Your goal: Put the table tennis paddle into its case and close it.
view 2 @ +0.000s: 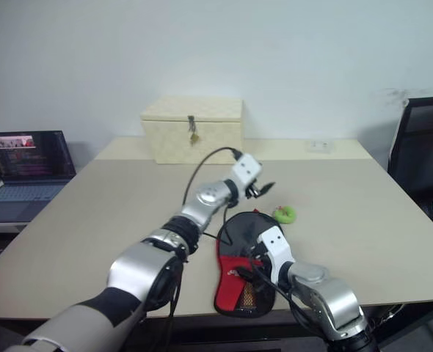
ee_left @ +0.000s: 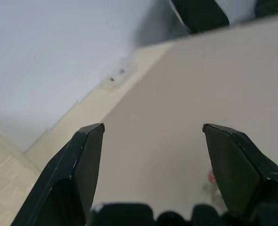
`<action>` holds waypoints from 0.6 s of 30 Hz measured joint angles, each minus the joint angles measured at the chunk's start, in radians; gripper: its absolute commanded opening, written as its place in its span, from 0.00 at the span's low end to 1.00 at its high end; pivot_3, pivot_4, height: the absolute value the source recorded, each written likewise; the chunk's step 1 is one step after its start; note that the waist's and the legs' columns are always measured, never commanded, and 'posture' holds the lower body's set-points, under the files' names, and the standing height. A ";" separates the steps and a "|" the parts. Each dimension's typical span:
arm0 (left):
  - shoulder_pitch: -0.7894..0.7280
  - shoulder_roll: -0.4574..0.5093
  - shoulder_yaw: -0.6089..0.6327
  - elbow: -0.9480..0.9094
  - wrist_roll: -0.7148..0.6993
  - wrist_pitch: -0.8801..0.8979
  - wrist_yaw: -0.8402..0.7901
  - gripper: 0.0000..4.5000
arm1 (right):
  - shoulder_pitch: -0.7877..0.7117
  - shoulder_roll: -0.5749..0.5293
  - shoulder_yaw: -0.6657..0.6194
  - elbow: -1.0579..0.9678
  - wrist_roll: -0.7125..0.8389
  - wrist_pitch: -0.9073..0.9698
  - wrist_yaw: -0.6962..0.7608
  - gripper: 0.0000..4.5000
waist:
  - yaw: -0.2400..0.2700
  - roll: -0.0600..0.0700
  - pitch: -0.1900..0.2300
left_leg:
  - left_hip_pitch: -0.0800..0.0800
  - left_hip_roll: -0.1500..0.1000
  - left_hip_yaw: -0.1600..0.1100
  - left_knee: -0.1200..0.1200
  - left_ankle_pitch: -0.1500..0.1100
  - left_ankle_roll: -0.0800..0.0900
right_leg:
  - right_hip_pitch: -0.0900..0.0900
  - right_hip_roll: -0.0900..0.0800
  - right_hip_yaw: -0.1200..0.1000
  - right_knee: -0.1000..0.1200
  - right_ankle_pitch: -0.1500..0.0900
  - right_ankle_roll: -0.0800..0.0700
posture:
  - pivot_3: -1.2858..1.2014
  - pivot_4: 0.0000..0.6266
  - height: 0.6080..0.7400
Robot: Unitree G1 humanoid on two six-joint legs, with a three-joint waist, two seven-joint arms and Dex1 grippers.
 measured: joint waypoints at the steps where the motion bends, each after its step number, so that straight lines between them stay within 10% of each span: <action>1: 0.023 0.022 0.020 -0.026 -0.030 0.003 -0.044 0.81 | -0.002 0.003 -0.022 -0.010 0.026 0.029 0.005 1.00 | 0.000 0.000 0.000 | -0.001 0.000 0.000 -0.001 0.000 0.000 | -0.001 -0.001 0.000 0.000 0.000 0.000 | 0.52 0.24 1.00; 18: 0.432 0.163 0.014 -0.488 -0.264 0.208 -0.584 0.81 | -0.082 -0.365 -0.236 -0.165 0.262 0.118 0.211 1.00 | 0.022 0.004 0.005 | -0.022 -0.002 -0.003 0.002 0.000 0.001 | -0.021 -0.004 -0.002 0.001 0.003 -0.005 | 0.52 0.24 1.00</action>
